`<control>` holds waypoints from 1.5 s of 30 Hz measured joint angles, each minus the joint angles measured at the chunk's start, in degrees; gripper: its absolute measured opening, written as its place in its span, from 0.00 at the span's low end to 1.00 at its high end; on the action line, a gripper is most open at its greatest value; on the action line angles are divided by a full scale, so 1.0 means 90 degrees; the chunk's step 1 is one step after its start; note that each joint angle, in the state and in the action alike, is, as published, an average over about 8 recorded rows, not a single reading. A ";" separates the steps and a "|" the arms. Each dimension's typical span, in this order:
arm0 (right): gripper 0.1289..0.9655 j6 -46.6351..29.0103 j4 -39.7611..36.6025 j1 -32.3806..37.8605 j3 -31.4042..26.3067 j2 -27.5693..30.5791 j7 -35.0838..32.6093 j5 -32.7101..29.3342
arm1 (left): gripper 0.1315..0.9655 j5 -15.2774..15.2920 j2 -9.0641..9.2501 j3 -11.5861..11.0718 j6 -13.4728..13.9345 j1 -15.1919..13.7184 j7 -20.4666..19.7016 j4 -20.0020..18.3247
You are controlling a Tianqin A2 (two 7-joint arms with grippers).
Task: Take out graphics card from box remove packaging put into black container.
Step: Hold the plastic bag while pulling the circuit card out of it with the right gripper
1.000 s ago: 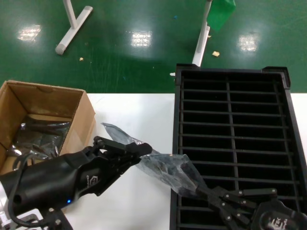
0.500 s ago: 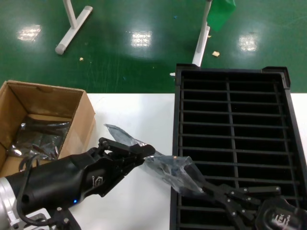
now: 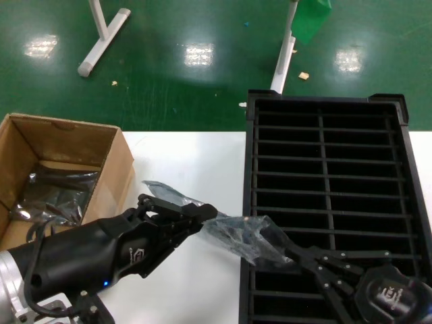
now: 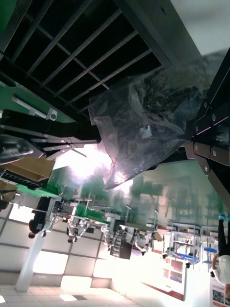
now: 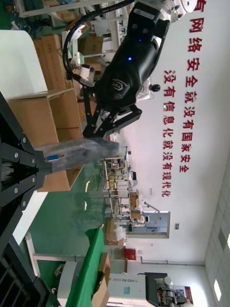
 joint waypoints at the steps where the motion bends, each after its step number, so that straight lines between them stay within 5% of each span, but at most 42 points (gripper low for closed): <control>1: 0.02 0.0015 -0.0015 0.0020 -0.0025 -0.0013 0.0003 -0.0016 | 0.01 0.0000 -0.0004 0.0005 -0.0001 -0.0007 -0.0007 0.0000; 45: 0.02 0.0388 -0.0220 0.0182 -0.0413 -0.0196 0.0117 -0.0291 | 0.01 -0.0049 0.0270 0.0366 0.0028 -0.0293 0.0112 0.0000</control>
